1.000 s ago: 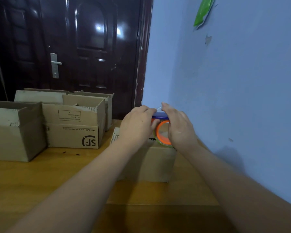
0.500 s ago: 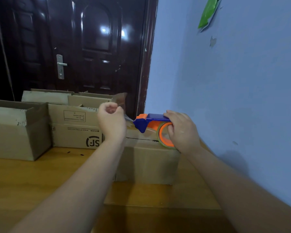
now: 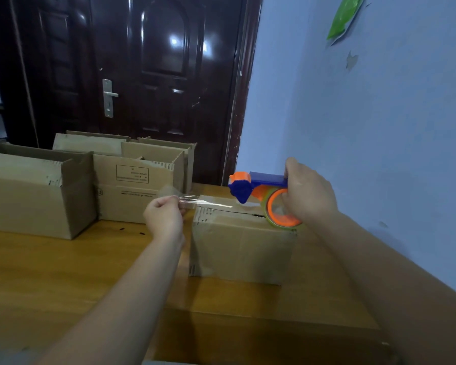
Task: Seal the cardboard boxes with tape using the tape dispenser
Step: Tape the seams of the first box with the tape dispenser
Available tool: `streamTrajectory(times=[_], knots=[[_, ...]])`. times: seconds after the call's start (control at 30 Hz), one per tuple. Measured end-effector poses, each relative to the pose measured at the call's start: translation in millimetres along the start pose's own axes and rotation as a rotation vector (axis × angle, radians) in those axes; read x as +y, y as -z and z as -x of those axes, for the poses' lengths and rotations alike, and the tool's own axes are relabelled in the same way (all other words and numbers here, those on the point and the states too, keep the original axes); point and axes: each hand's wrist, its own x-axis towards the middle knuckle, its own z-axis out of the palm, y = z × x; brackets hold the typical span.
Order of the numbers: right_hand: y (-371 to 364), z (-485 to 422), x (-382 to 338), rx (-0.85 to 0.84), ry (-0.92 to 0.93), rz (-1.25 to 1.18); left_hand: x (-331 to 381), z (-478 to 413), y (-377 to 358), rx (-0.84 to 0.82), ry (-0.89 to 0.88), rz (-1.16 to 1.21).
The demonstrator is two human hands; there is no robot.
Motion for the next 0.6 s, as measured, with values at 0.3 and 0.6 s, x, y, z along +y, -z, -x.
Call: streamTrajectory(times=[0.3, 0.6], knots=[[-0.1, -1.5, 9.6, -0.136, -0.086, -0.312, -4.7, -5.6, 3.9, -0.012, 0.108, 0.025], [6.1, -0.5, 25.3, -0.233, -0.043, -0.448, -13.0, -7.0, 10.1, -0.054, 0.212, 0.003]])
